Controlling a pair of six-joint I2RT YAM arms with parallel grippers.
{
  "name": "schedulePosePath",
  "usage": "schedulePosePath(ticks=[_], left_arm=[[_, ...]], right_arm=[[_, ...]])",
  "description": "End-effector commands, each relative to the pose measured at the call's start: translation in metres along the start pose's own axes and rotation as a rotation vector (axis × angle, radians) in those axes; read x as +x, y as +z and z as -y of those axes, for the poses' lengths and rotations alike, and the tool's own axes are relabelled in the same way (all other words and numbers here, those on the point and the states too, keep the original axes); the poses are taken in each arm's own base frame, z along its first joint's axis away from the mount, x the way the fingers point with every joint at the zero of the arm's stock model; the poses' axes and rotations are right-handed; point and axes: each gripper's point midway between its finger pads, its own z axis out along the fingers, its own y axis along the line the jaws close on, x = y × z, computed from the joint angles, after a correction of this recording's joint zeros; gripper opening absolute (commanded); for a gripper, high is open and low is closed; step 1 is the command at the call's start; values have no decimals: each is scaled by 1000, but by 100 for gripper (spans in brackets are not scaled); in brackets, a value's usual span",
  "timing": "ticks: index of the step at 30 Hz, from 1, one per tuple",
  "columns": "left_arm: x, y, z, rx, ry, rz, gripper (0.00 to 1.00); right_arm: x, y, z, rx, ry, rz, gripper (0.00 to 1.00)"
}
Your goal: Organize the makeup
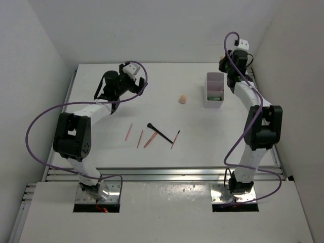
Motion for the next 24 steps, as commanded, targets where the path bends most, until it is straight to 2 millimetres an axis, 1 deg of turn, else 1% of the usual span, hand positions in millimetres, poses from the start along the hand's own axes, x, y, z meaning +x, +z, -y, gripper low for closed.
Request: schedulePosePath(ticks=[1,2,3,4,5,6,7,8,9,11,12,13,14,15,17,19,20,21,22,23,24], left_arm=[[-29,-9,-12,-19,16,62,94],[-34,-10,-12,-20,9,70,94],[-28,-13,-16,-29,4,59,94],[-23,-14,-14,-27,0,51,94],[-27,-16,-17,-28,-8,59,94],[-23,-17,-16,-27,-11,51,94],[-23,-17,-16,-27,-12,51,94],[-22,-19,-19,-27,-12,52,94],[-22,-19,-18,-27,-23,52,94],[-22,-19,-18,-27,-23,52,94],[-21,-20,-23,-36,-23,50,94],[-22,-20,-21,-25,-23,52,94],[-22,-20,-21,-25,-34,52,94],[-16,-20,-25,-32,-39,43,94],[-16,-20,-25,-32,-39,43,94],[-17,-20,-23,-23,-38,44,94],[-16,-22,-28,-32,-39,43,94],[-16,-22,-27,-32,-48,43,94],[-16,-22,-27,-32,-48,43,94],[-16,-22,-27,-32,-48,43,94],[-16,-22,-27,-32,-48,43,94]], right_arm=[[-6,16,-7,92,169,139,0],[-3,16,-4,142,183,151,0],[0,14,-13,171,185,159,0],[6,12,-9,225,185,156,0],[7,10,-9,246,198,160,0],[9,5,-14,299,198,181,0],[19,2,-12,322,202,170,0],[21,-1,-22,321,234,178,0],[26,-6,-16,373,239,185,0],[27,-10,-17,396,279,188,0],[32,-16,-11,444,277,184,0],[31,-18,-10,458,303,186,0],[36,-21,-4,488,313,172,0],[37,-22,-1,500,312,173,0],[39,-19,6,512,310,170,0],[46,-14,9,515,336,158,1],[48,-13,6,507,356,155,1],[48,-9,14,516,373,158,1],[51,-3,13,487,386,141,3],[50,-1,15,483,394,143,3],[48,4,11,472,402,141,4]])
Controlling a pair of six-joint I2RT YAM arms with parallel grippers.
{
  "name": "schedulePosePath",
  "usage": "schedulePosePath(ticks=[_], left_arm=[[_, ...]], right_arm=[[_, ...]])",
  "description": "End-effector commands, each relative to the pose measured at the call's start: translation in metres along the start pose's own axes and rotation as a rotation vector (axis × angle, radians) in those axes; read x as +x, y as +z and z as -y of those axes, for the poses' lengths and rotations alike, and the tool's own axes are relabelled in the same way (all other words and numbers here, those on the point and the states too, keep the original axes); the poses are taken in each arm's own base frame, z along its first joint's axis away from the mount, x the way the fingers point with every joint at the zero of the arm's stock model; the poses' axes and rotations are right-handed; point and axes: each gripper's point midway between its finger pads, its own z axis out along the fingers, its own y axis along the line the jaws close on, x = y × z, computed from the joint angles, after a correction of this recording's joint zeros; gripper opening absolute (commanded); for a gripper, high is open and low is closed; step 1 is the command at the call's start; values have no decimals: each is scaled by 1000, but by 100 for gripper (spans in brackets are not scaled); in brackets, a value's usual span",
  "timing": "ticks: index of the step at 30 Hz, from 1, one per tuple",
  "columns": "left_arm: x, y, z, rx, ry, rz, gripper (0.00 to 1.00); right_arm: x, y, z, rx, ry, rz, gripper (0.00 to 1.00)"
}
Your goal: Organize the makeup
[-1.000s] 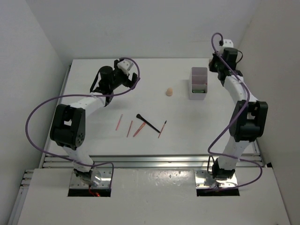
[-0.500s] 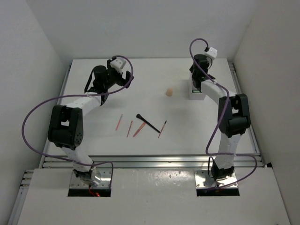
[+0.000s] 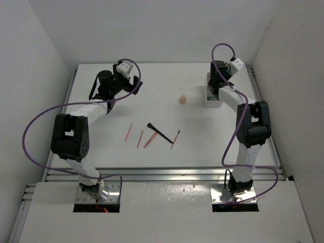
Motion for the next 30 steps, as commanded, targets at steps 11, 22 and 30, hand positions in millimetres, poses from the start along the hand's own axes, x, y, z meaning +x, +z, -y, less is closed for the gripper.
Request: schedulePosePath(ticks=[11,22,30], left_arm=[[-17,-9,-2,3,5,44,94],[-13,-9,-1,4,1,36,94],[-13,-12,0,4,1,36,94]], right_arm=[[12,13,-13,-4,140,-82,10],[25,12,-12,10,135,-110,26],[15,21,-26,-56,147,-85,24]])
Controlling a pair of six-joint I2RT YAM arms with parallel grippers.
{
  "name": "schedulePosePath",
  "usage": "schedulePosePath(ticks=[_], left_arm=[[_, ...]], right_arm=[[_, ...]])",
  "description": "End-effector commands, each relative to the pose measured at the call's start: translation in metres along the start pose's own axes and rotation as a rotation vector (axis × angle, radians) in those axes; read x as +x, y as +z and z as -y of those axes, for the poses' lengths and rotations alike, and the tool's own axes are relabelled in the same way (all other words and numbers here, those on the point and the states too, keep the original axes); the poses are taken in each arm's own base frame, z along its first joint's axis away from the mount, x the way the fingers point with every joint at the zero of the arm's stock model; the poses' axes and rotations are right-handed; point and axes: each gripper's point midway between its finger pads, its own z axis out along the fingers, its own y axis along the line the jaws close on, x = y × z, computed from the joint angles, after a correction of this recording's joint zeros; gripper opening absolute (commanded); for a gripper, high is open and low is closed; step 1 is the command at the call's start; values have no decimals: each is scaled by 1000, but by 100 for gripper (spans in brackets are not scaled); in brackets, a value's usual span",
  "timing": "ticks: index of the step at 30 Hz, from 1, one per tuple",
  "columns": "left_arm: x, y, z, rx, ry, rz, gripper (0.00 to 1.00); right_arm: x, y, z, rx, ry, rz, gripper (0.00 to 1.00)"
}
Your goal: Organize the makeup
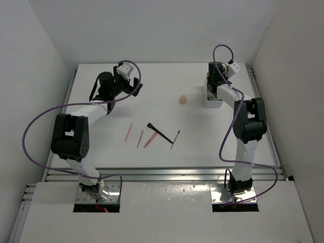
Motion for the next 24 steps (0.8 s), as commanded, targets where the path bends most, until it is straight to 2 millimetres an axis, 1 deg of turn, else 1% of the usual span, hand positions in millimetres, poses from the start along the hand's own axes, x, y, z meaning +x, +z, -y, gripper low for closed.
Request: schedulePosePath(ticks=[1,2,3,5,6,7,8,9,11,12,13,15,16,17,18,20,22,23,24], left_arm=[[-25,-10,-3,-5,19,63,94],[-25,-10,-3,-5,19,63,94],[-25,-10,-3,-5,19,63,94],[-25,-10,-3,-5,19,63,94],[-25,-10,-3,-5,19,63,94],[-25,-11,-8,-14,18,62,94],[-25,-11,-8,-14,18,62,94],[-25,-11,-8,-14,18,62,94],[-25,-11,-8,-14,18,62,94],[-25,-11,-8,-14,18,62,94],[-25,-11,-8,-14,18,62,94],[-25,-11,-8,-14,18,62,94],[-25,-11,-8,-14,18,62,94],[-25,-11,-8,-14,18,62,94],[-25,-11,-8,-14,18,62,94],[-25,-11,-8,-14,18,62,94],[-25,-11,-8,-14,18,62,94],[-25,-11,-8,-14,18,62,94],[-25,-11,-8,-14,18,62,94]], right_arm=[[-22,3,-25,-67,59,47,24],[-24,3,-28,-72,62,52,24],[-22,4,-28,-73,62,50,24],[-23,6,-29,-73,68,52,29],[-20,6,-28,-68,71,45,31],[-20,7,-27,-65,77,44,35],[-18,7,-27,-64,77,41,39],[-16,7,-23,-53,77,33,47],[-15,5,-25,-61,80,24,53],[-9,5,-23,-63,74,7,58],[-11,4,-23,-66,67,7,60],[-11,1,-28,-91,62,2,63],[-13,-1,-29,-101,29,7,63],[-17,-3,-34,-121,24,10,63],[-16,-5,-39,-141,13,5,64],[-21,-8,-47,-181,-40,24,65],[-22,-10,-45,-178,-53,24,65],[-30,-15,-46,-175,-38,40,65],[-25,-14,-40,-162,-40,32,65]])
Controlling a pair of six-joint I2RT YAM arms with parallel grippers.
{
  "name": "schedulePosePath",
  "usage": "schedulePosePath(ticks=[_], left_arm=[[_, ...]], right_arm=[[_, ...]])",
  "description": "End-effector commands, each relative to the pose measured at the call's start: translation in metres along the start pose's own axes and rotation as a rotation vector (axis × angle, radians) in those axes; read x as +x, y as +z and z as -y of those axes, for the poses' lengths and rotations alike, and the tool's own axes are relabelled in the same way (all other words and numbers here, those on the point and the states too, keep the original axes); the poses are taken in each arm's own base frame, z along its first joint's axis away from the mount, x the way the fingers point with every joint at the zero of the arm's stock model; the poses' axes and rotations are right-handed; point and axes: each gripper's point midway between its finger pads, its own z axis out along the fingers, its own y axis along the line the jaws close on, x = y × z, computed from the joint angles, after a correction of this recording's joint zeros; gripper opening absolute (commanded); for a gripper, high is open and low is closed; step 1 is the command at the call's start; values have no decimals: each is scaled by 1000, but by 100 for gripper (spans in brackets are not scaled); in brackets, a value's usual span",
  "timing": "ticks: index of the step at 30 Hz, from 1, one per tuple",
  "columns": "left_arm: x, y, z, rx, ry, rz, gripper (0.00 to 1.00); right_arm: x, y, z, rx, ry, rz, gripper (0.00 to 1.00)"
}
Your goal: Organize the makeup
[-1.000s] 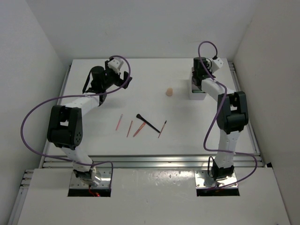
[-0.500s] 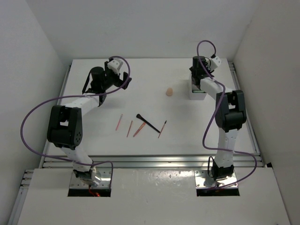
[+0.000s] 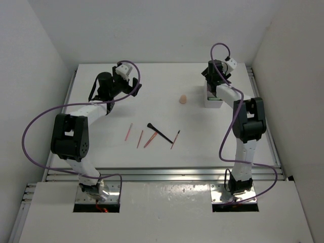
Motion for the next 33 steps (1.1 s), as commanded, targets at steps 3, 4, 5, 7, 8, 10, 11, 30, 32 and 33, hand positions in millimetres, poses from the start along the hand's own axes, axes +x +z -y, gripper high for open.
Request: schedulePosePath(ticks=[3,4,5,7,8,10,11,30,32,33], left_arm=[[-23,-10,-2,-4,17,59,94],[-23,-10,-2,-4,17,59,94],[-23,-10,-2,-4,17,59,94],[-23,-12,-1,-4,17,59,94],[-23,-12,-2,-4,26,59,94],[-23,-12,-2,-4,26,59,94],[-19,-12,-1,-3,22,51,94],[-19,-17,3,7,23,52,94],[-19,-17,3,7,23,52,94],[-19,-17,3,7,23,52,94]], right_arm=[[-25,-17,-11,-31,50,54,65],[-24,-17,-8,-22,62,50,65],[-21,-18,-8,-22,93,35,65],[-24,-20,-12,-37,109,30,67],[-22,-20,-14,-45,116,23,69],[-22,-22,-18,-55,127,18,74],[-25,-23,-21,-66,133,20,74],[-26,-53,-50,-244,-342,-35,75],[-28,-44,-34,-191,-325,-39,75],[-30,-43,-33,-184,-307,-41,75]])
